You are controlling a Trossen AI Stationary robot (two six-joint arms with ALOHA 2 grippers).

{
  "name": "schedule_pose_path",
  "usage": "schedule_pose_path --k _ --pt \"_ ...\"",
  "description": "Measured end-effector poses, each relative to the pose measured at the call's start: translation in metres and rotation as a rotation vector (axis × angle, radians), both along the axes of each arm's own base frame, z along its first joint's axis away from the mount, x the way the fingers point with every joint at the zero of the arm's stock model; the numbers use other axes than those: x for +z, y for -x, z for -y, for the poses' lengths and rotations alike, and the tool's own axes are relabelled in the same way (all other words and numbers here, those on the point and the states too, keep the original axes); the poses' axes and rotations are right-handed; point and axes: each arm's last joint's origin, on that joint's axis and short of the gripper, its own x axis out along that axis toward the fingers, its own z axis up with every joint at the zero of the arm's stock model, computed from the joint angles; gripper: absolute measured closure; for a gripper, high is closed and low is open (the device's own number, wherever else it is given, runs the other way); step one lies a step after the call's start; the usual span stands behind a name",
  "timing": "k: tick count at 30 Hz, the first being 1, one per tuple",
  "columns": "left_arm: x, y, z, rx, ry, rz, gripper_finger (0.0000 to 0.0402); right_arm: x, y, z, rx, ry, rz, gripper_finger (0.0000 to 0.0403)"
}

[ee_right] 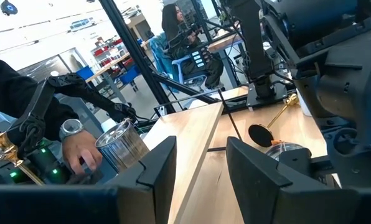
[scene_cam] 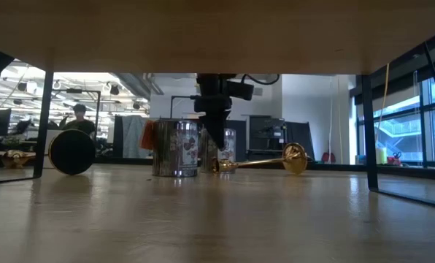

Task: Pick & Place candle stick holders
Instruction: Put the top silver scented candle on the shelf

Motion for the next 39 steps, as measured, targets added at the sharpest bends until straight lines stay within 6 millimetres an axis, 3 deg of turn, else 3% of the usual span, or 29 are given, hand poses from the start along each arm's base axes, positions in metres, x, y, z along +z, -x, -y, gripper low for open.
schedule_pose_path --k 12,21,39 --pt "-0.001 0.000 0.001 0.015 0.045 0.013 0.0002 0.000 0.000 -0.001 0.018 -0.004 -0.002 0.0258" --pt "-0.020 0.007 0.004 0.007 0.102 -0.041 0.0002 0.000 0.000 -0.001 0.018 -0.004 -0.003 0.0258" --pt "-0.022 0.005 0.000 0.017 0.132 0.009 0.0002 0.000 0.000 -0.001 0.019 -0.004 -0.003 0.0258"
